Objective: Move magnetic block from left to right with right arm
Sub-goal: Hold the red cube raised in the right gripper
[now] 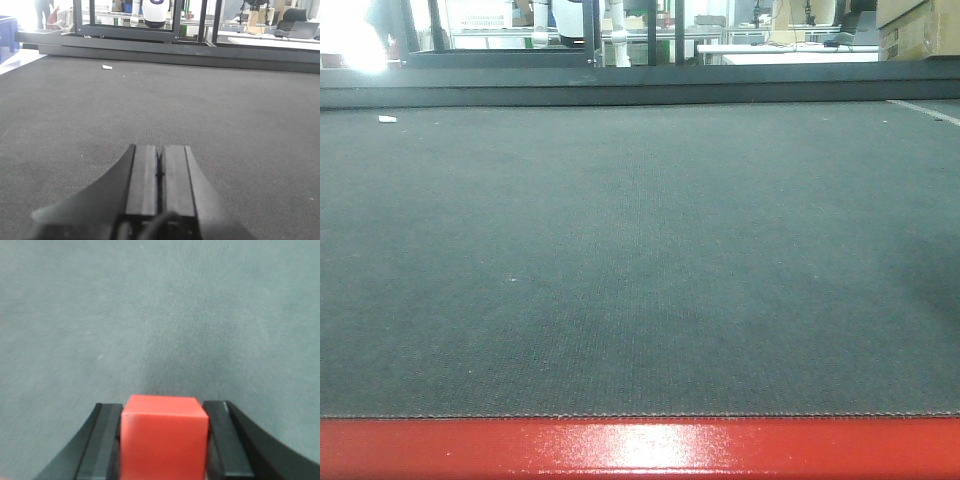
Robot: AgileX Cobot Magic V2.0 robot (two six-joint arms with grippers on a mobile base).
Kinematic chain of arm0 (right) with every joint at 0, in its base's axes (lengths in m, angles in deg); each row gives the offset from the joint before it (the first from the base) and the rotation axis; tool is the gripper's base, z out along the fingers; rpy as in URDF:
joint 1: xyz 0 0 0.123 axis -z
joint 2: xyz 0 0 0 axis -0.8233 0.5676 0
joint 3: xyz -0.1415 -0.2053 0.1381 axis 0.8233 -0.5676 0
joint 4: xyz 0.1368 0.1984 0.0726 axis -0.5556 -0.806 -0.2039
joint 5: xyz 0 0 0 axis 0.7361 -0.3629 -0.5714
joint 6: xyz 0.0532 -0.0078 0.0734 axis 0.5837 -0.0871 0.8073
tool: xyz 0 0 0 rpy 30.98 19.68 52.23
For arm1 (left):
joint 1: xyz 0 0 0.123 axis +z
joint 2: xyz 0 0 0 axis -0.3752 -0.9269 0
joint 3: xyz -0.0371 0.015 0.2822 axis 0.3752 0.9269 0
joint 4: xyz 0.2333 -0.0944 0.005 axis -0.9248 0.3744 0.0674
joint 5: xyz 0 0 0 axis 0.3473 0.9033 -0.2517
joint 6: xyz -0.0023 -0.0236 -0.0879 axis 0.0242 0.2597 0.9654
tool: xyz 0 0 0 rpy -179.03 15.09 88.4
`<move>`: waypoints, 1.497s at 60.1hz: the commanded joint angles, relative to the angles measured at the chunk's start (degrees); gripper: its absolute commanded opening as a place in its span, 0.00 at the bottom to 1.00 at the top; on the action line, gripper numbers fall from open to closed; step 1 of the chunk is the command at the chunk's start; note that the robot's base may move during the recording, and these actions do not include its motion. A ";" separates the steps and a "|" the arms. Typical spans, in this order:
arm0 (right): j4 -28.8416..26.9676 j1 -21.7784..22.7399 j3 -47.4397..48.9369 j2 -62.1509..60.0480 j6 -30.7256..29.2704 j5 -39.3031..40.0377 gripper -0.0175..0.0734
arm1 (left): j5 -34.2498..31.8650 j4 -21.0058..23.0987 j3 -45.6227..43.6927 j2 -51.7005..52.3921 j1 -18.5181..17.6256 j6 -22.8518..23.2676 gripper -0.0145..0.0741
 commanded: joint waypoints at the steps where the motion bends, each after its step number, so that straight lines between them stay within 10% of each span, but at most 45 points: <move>1: 0.52 0.32 -1.14 -7.88 -0.79 5.16 0.30 | -5.05 0.00 0.55 0.76 -0.12 0.38 0.03; 31: 0.71 0.27 -3.21 -37.27 -1.77 8.80 0.30 | -5.05 0.00 0.55 0.76 -0.12 0.38 0.03; 90: 0.71 0.27 -3.21 -38.30 -1.77 10.01 0.30 | -5.05 0.00 0.55 0.76 -0.12 0.38 0.03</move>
